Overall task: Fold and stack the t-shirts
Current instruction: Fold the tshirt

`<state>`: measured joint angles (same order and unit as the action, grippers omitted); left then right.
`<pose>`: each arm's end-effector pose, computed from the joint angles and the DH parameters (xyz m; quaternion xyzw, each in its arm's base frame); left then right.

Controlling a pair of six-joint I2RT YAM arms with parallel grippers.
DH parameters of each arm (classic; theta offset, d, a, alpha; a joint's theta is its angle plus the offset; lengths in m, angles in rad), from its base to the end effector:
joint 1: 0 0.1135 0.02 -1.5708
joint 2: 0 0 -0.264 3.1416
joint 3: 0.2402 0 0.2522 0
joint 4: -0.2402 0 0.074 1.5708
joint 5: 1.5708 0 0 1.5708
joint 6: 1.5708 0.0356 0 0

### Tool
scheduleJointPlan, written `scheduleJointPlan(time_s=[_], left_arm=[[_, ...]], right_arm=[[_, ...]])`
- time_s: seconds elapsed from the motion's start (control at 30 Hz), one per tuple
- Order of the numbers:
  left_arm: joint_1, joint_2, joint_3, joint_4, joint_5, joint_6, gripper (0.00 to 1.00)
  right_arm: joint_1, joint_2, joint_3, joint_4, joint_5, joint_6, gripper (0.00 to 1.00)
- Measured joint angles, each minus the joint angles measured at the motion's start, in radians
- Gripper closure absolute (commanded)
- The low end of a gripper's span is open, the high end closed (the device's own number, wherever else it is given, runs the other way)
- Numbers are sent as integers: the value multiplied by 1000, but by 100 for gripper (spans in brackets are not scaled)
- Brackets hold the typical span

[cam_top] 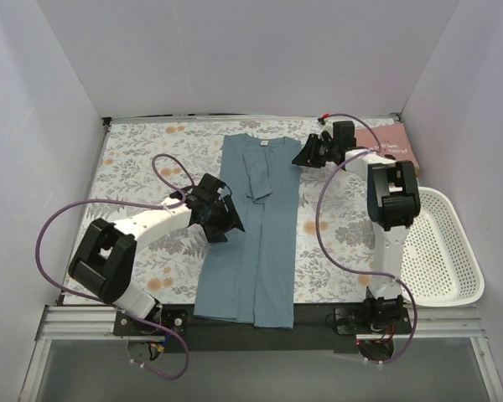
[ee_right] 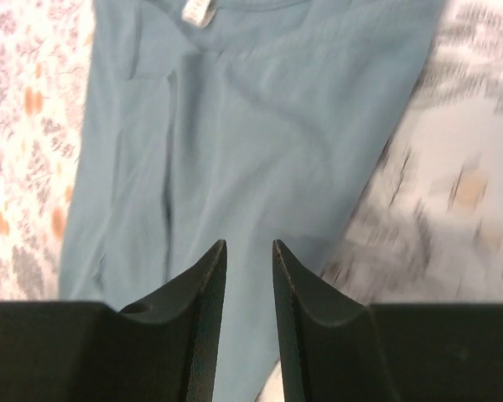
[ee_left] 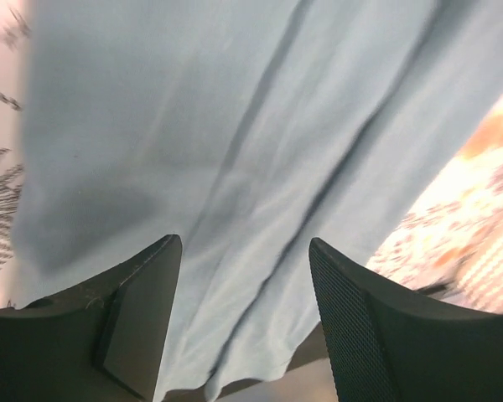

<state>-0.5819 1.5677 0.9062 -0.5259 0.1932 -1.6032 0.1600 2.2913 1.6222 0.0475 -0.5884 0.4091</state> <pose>0.2386 -0.1651 0.1733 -0.4615 0.8614 -0.2119 0.0032 0.4981 0.1004 0.1467 -0.0257 0.8611 0.3703 0.3474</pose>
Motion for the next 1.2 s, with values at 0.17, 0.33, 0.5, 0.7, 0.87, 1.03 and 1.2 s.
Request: scheduleJointPlan(time_s=[0.17, 0.33, 0.5, 0.7, 0.87, 1.03, 1.2], left_arm=[[5, -95, 71, -24, -110, -4, 37], [18, -148, 77, -3, -208, 51, 45], [44, -64, 93, 89, -242, 128, 53], [85, 196, 220, 188, -242, 195, 56], [117, 374, 343, 221, -217, 230, 56], [138, 497, 491, 267, -195, 246, 56], [147, 604, 643, 280, -172, 248, 48]], right_arm=[[24, -354, -328, -11, 33, -22, 65], [124, -578, -550, 7, 39, -24, 65], [164, -546, -631, -1, 39, -24, 65], [153, -440, -620, -1, 63, -40, 66], [130, -332, -519, 0, 19, -51, 66], [87, -216, -367, -13, -23, -66, 66], [37, -105, -169, -82, -15, -101, 66]])
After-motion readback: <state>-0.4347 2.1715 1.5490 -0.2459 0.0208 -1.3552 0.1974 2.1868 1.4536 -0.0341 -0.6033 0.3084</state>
